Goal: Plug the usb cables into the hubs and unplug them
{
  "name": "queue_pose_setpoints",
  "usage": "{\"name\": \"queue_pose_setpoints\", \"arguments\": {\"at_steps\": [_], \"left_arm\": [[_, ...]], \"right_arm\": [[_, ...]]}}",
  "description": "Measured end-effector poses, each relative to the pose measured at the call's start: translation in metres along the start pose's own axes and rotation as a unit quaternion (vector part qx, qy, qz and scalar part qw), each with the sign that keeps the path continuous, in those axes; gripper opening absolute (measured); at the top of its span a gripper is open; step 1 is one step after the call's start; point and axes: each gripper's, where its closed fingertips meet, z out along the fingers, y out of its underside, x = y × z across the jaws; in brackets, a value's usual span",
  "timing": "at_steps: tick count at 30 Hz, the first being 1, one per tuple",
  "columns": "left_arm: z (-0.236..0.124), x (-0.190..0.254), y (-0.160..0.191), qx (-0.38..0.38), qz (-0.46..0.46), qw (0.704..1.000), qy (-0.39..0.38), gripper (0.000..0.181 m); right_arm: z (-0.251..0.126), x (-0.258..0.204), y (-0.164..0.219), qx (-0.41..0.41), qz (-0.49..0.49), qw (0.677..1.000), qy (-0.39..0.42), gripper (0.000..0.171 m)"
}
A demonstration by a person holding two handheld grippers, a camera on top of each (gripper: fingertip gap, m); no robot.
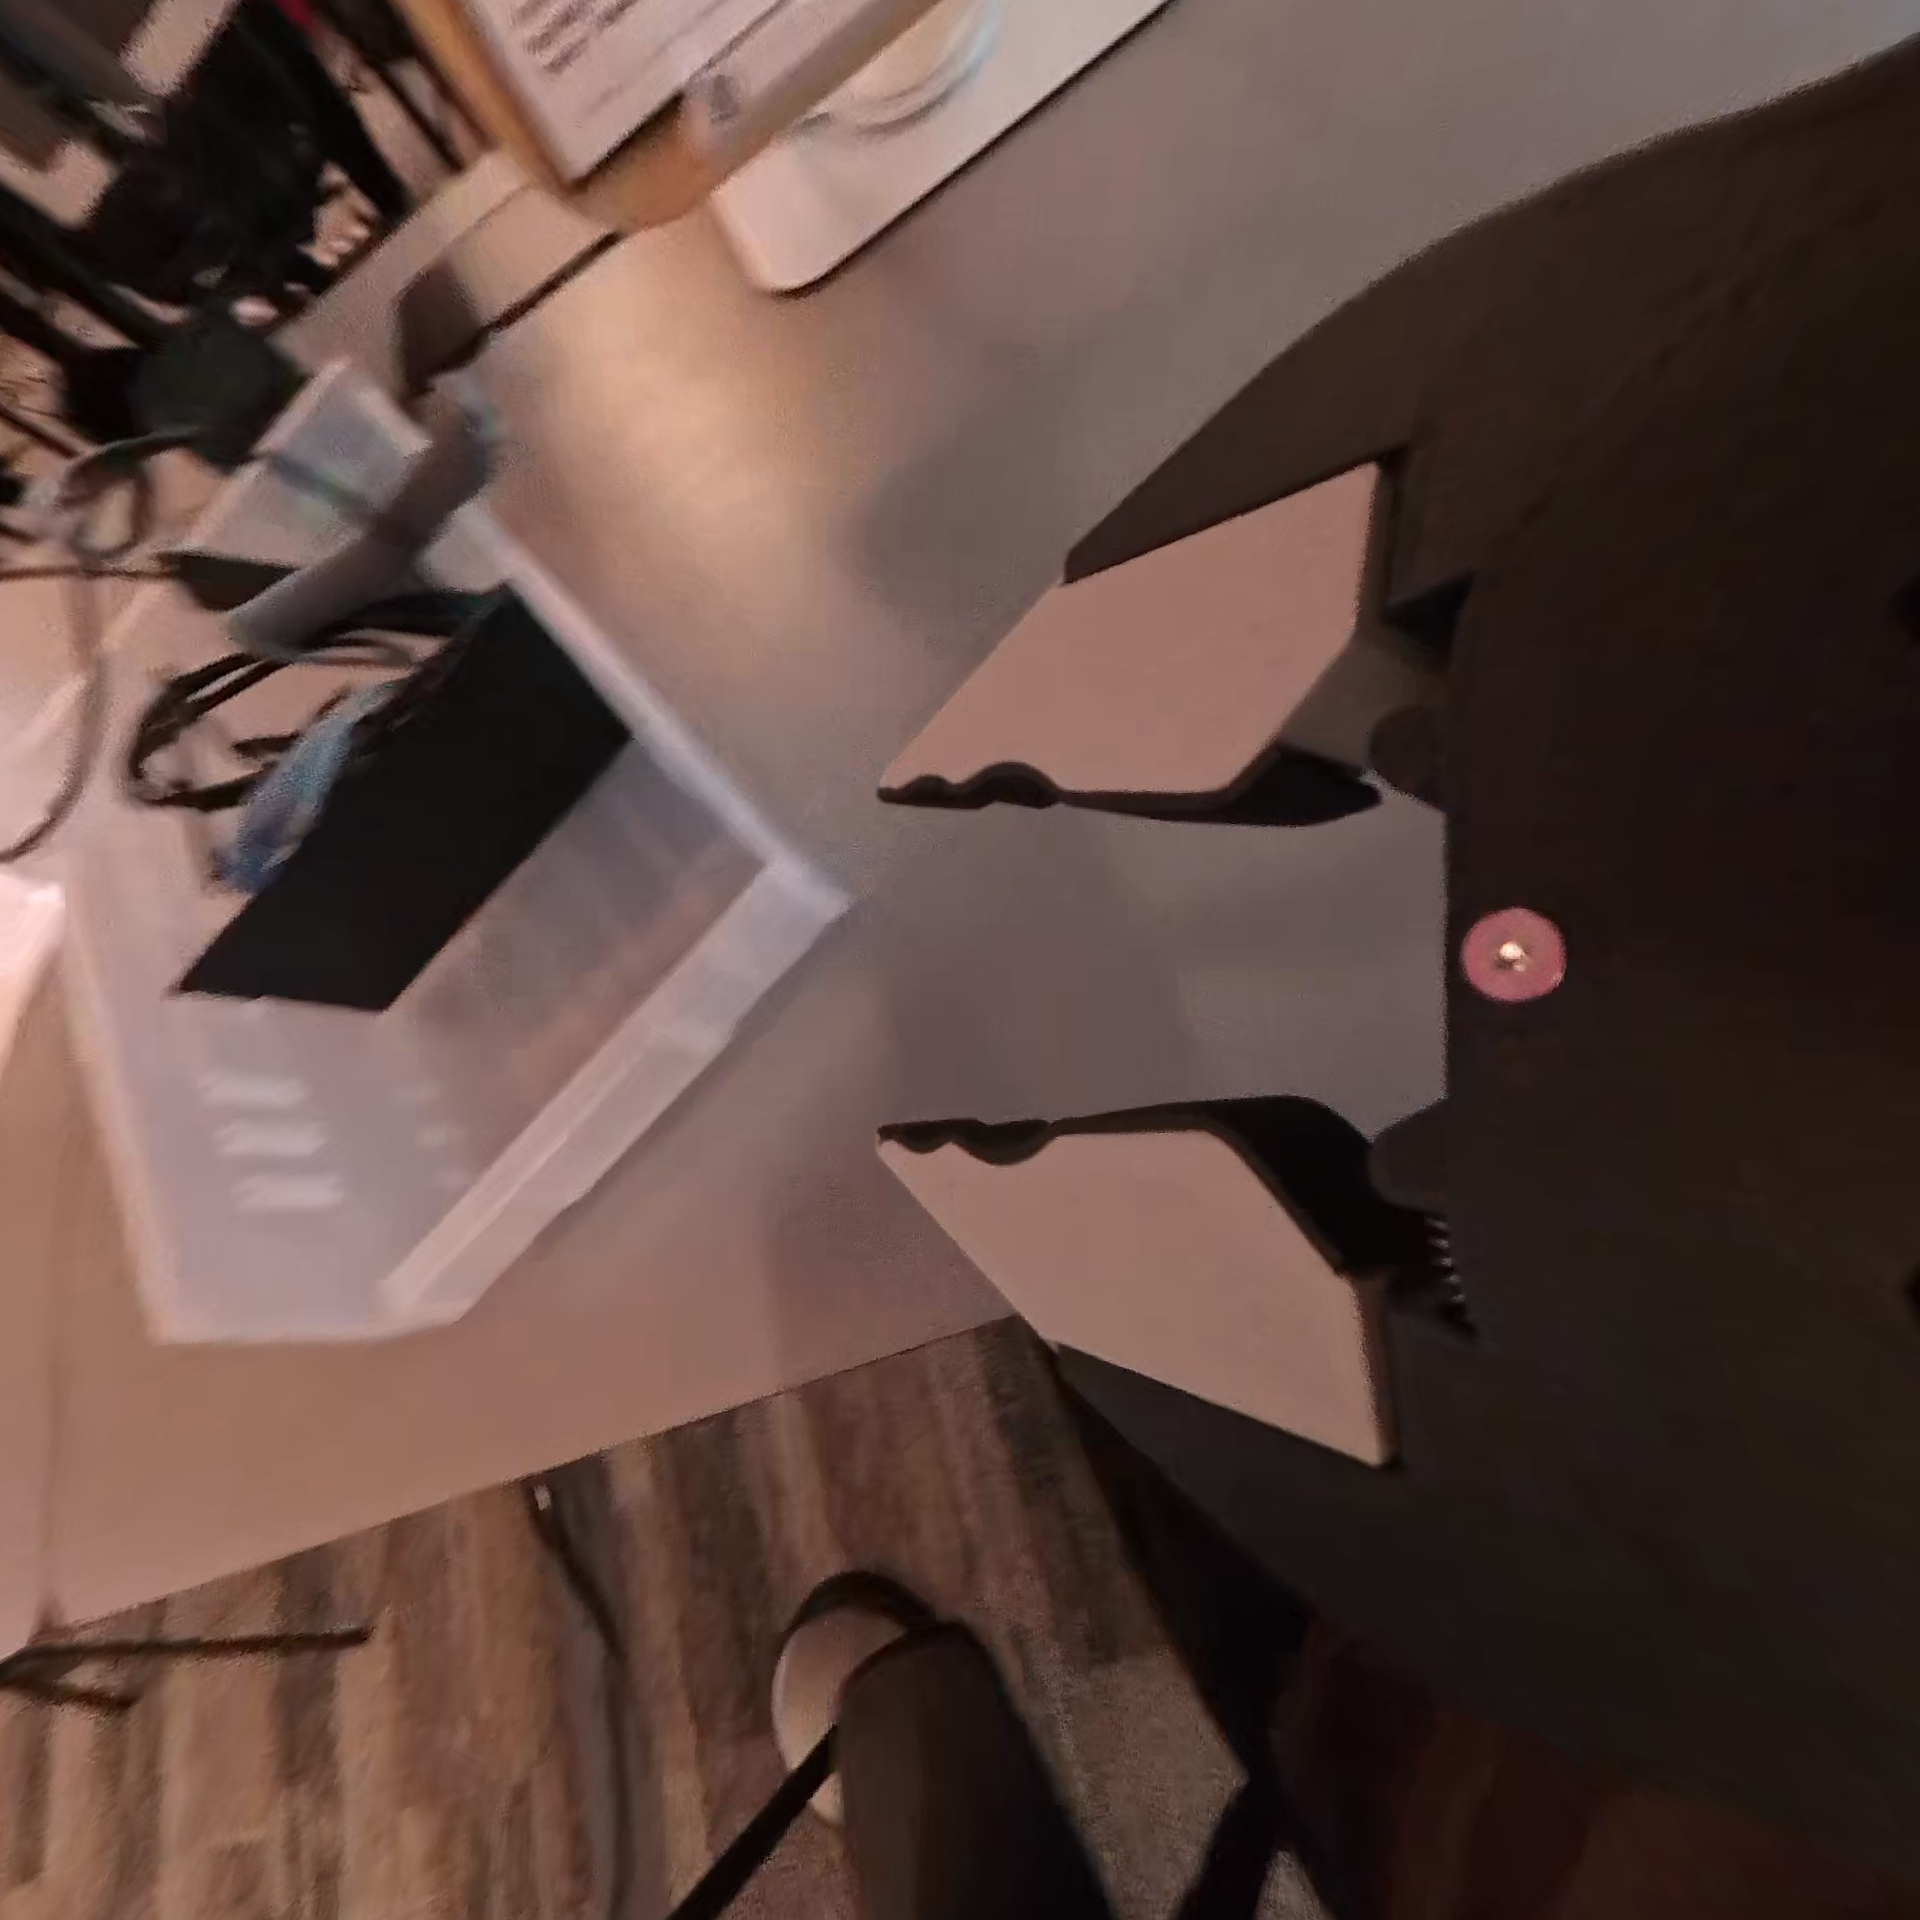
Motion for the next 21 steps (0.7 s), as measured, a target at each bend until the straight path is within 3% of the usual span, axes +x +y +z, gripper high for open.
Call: {"name": "queue_pose_setpoints", "arguments": {"at_steps": [1,7,12,17,21], "left_arm": [[0.005,0.019,-0.007,0.005,0.0,1.0,0.023,0.002],[0.026,0.168,-0.032,0.009,0.035,0.983,0.181,0.003],[0.036,0.289,-0.021,0.015,0.026,0.956,0.292,0.004],[0.039,0.384,0.007,-0.041,-0.016,0.926,0.376,0.005],[0.035,0.425,0.016,-0.113,-0.111,0.887,0.435,0.008]], "right_arm": [[-0.015,0.014,0.018,-0.014,0.01,1.0,0.01,0.06],[-0.113,0.071,0.116,-0.044,0.074,0.994,0.071,0.062],[-0.176,0.083,0.192,-0.078,0.127,0.984,0.095,0.055],[-0.199,0.089,0.229,-0.102,0.141,0.978,0.119,0.055],[-0.193,0.09,0.22,-0.09,0.139,0.978,0.123,0.058]]}}
